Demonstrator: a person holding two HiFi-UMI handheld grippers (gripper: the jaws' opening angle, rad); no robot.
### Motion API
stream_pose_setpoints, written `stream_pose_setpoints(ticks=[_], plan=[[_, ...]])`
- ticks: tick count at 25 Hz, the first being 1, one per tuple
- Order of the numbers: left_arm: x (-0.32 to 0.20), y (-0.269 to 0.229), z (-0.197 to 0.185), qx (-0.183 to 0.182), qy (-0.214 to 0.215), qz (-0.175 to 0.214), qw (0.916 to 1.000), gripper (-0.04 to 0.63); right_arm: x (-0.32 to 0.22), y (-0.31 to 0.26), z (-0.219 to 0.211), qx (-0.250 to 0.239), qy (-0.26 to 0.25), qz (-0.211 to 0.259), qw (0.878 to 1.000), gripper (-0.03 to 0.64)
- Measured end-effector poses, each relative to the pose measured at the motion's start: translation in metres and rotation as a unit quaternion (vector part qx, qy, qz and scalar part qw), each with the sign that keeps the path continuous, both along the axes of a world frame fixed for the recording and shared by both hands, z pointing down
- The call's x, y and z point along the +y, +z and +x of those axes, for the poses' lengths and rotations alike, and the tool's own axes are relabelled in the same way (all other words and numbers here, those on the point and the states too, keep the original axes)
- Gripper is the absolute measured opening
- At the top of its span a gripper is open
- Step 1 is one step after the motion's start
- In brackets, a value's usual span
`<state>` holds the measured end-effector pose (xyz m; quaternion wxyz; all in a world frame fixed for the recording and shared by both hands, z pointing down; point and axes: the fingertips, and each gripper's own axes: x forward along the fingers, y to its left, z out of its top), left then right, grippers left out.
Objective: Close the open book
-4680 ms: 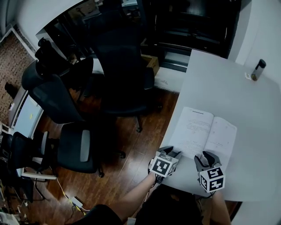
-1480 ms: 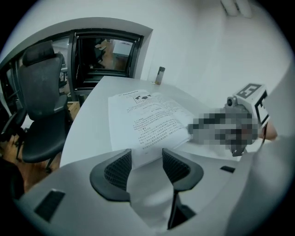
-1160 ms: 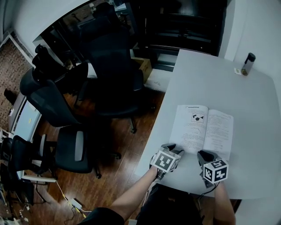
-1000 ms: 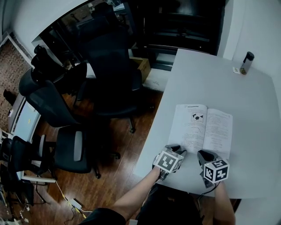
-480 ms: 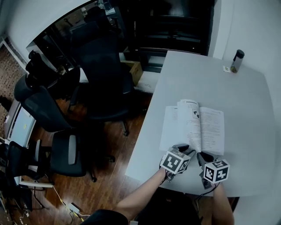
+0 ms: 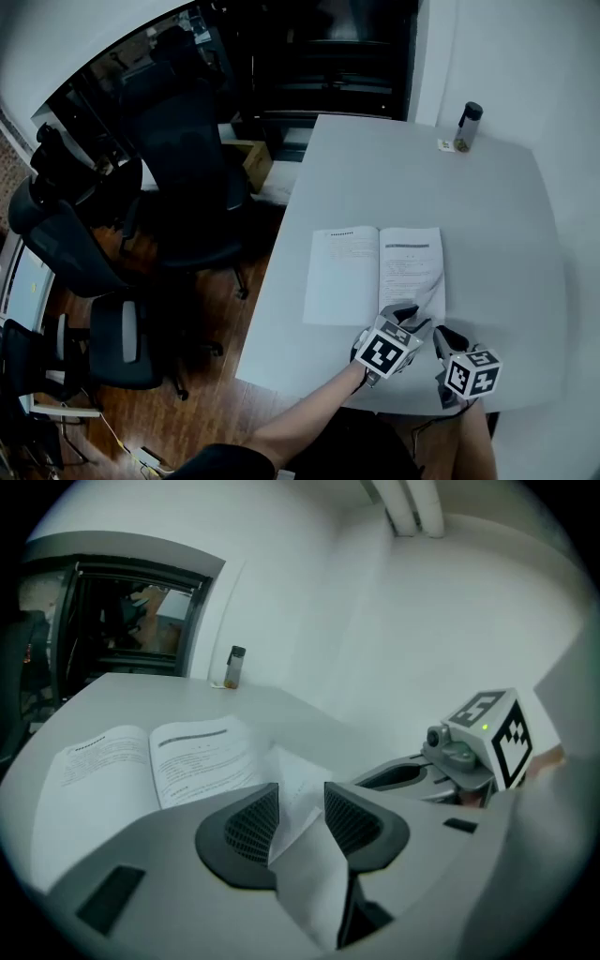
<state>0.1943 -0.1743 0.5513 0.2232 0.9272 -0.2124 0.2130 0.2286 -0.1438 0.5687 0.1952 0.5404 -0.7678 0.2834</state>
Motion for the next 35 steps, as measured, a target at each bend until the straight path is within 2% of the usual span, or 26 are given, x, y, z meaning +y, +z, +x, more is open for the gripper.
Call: stream_pose_setpoints(ticks=[4,7,13,19,25,29,31,33,35], plan=[[0.018,-0.005,0.008,0.000,0.019,-0.002,0.9998,0.156,-0.005,-0.023,0.020,0.007,0.018,0.029,0.999,0.024],[0.021,-0.001,-0.010,-0.008,0.007,-0.005,0.9999,0.156,-0.019,-0.040,0.009,0.014,0.000,0.054,0.998,0.025],[0.004,0.023,-0.090,-0.044,-0.066,-0.016,0.9967,0.156,-0.038,-0.032,-0.071,0.025,-0.098,0.049,0.994,0.025],[-0.006,0.040,-0.176,-0.083,-0.127,-0.032,0.9879,0.156,-0.045,-0.010,-0.151,0.039,-0.187,0.030,0.981,0.046],[-0.009,0.053,-0.239,-0.103,-0.173,-0.043,0.9785,0.156,-0.046,0.011,-0.218,0.091,-0.280,0.021,0.956,0.125],[-0.005,0.063,-0.262,-0.116,-0.182,-0.056,0.9748,0.156,-0.046,0.030,-0.251,0.167,-0.357,0.021,0.919,0.200],[-0.005,0.065,-0.270,-0.119,-0.185,-0.058,0.9739,0.156,-0.048,0.038,-0.263,0.192,-0.384,0.018,0.903,0.202],[-0.006,0.066,-0.276,-0.120,-0.188,-0.059,0.9731,0.156,-0.049,0.046,-0.268,0.204,-0.395,0.005,0.896,0.202],[-0.006,0.067,-0.280,-0.121,-0.187,-0.061,0.9729,0.156,-0.050,0.054,-0.268,0.214,-0.394,-0.008,0.894,0.202]])
